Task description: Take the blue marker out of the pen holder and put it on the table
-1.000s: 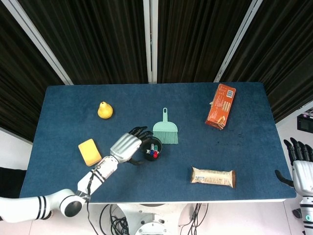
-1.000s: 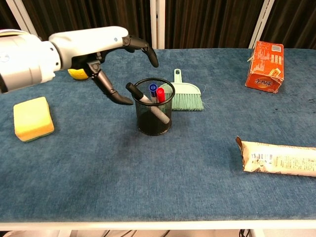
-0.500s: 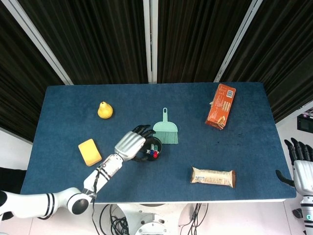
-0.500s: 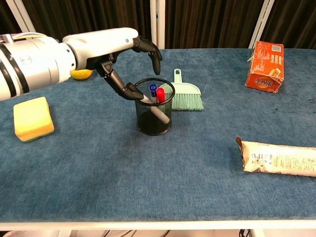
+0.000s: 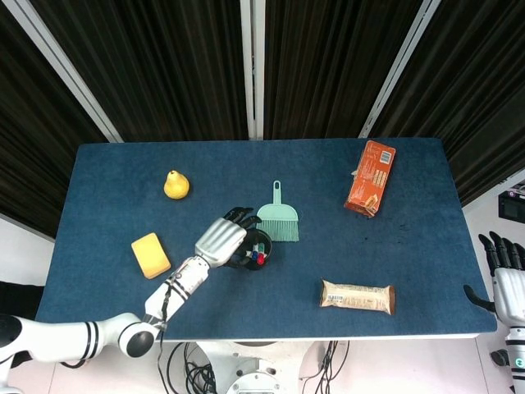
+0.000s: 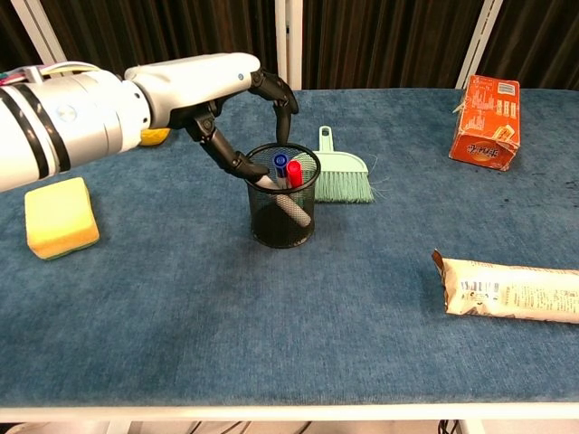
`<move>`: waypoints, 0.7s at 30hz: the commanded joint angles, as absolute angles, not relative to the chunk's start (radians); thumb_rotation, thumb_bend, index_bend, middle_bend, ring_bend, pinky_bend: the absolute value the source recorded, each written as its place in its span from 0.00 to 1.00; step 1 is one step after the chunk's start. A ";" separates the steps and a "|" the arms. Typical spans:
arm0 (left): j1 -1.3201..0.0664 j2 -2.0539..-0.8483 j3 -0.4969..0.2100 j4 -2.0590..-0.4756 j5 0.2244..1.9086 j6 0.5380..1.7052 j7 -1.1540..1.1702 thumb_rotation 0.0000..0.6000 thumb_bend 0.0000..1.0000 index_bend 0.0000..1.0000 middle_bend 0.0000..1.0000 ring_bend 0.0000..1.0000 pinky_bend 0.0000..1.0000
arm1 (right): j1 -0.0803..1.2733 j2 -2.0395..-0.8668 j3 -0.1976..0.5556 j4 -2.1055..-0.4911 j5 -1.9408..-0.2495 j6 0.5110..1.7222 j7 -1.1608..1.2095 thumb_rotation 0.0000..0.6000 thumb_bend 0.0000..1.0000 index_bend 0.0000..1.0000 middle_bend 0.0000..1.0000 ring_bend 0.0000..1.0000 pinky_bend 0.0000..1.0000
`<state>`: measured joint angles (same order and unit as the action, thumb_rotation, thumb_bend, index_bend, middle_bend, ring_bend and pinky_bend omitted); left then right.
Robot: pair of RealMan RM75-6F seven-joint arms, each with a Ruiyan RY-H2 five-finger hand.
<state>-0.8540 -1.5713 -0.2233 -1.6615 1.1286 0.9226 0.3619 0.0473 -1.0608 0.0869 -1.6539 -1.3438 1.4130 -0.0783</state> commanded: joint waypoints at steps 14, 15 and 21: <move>-0.879 -1.569 -0.211 -1.669 1.107 0.909 0.344 1.00 0.32 0.48 0.18 0.07 0.11 | 0.051 -1.063 0.091 -1.656 -1.322 1.399 -0.084 1.00 0.17 0.00 0.00 0.00 0.00; -0.880 -1.569 -0.210 -1.669 1.106 0.910 0.345 1.00 0.32 0.48 0.18 0.07 0.11 | 0.051 -1.064 0.092 -1.658 -1.319 1.400 -0.084 1.00 0.17 0.00 0.00 0.00 0.00; -0.886 -1.571 -0.204 -1.670 1.100 0.908 0.343 1.00 0.33 0.50 0.18 0.07 0.11 | 0.049 -1.065 0.097 -1.663 -1.306 1.405 -0.090 1.00 0.18 0.00 0.00 0.00 0.00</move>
